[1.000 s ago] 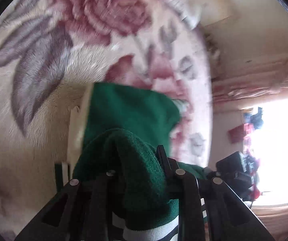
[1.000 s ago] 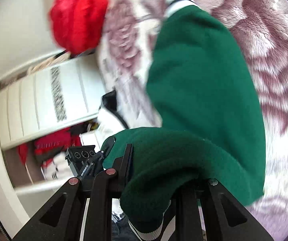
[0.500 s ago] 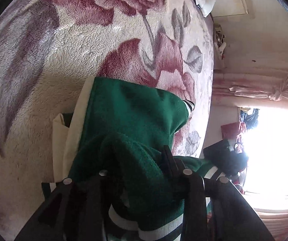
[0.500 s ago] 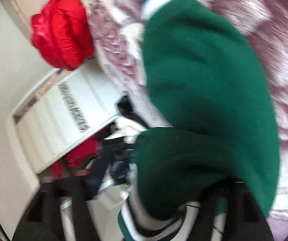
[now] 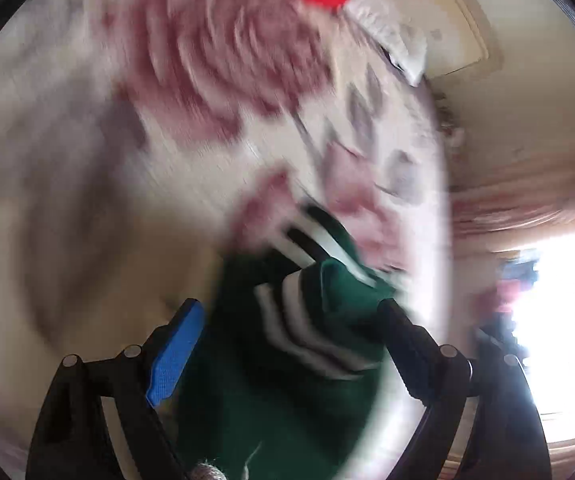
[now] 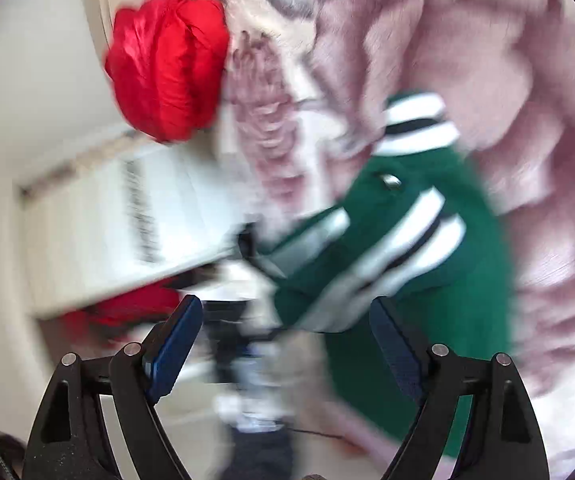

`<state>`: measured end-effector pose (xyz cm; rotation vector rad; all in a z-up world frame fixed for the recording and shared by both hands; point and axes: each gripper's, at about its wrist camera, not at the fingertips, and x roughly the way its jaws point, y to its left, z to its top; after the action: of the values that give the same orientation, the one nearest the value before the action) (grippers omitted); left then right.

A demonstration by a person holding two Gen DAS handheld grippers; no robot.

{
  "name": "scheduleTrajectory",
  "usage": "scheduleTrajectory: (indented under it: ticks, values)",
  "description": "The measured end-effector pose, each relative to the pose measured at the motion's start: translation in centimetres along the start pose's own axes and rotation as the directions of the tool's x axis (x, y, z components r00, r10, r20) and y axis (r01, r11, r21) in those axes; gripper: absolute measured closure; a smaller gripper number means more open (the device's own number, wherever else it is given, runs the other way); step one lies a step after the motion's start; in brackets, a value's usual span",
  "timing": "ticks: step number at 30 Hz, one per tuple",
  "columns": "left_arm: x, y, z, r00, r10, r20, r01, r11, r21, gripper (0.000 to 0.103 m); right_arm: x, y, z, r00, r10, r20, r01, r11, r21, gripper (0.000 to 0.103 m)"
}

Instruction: Fold large clothes

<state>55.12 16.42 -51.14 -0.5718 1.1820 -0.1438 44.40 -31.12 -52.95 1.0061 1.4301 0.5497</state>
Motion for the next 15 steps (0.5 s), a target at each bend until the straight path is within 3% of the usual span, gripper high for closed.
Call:
scheduleTrajectory:
  ticks: [1, 2, 3, 5, 7, 9, 11, 12, 15]
  values:
    - [-0.5, -0.6, -0.3, 0.993, 0.107, 0.039, -0.109, 0.993, 0.054, 0.015, 0.2, -0.4, -0.5, 0.996, -0.082, -0.019, 0.081, 0.995, -0.058, 0.015]
    - [-0.6, -0.8, -0.7, 0.987, 0.148, 0.056, -0.152, 0.986, 0.075, 0.015, 1.0, -0.9, -1.1, 0.983, -0.179, -0.047, 0.172, 0.977, -0.125, 0.015]
    - [-0.6, -0.8, -1.2, 0.984, 0.168, 0.061, -0.173, 0.981, 0.086, 0.015, 2.2, -2.0, -1.8, 0.958, -0.275, -0.081, 0.257, 0.949, -0.185, 0.015]
    - [0.3, -0.3, -3.0, 0.98, 0.198, 0.031, -0.199, 0.976, 0.087, 0.015, 4.7, -4.4, -2.3, 0.925, -0.353, -0.14, 0.312, 0.916, -0.251, 0.015]
    - [1.7, 0.1, -4.9, 0.969, 0.248, -0.005, -0.246, 0.964, 0.102, 0.015, 6.7, -6.6, -2.2, 0.929, -0.314, -0.194, 0.261, 0.931, -0.255, 0.015]
    - [3.2, 0.5, -6.8, 0.949, 0.313, -0.041, -0.306, 0.944, 0.126, 0.015, 8.5, -8.1, -1.4, 0.959, -0.177, -0.221, 0.127, 0.967, -0.223, 0.015]
    - [4.5, 0.8, -8.7, 0.933, 0.355, -0.06, -0.344, 0.928, 0.141, 0.015, 10.0, -8.1, -0.4, 0.972, -0.12, -0.2, 0.071, 0.968, -0.24, 0.011]
    - [4.7, 0.9, -9.2, 0.931, 0.362, -0.056, -0.351, 0.925, 0.141, 0.015, 10.7, -7.8, -0.1, 0.975, -0.1, -0.198, 0.049, 0.968, -0.247, 0.005]
    - [5.0, 1.0, -10.0, 0.937, 0.348, -0.038, -0.342, 0.933, 0.117, 0.015, 11.5, -6.8, 0.2, 0.981, -0.087, -0.171, 0.04, 0.964, -0.264, 0.005]
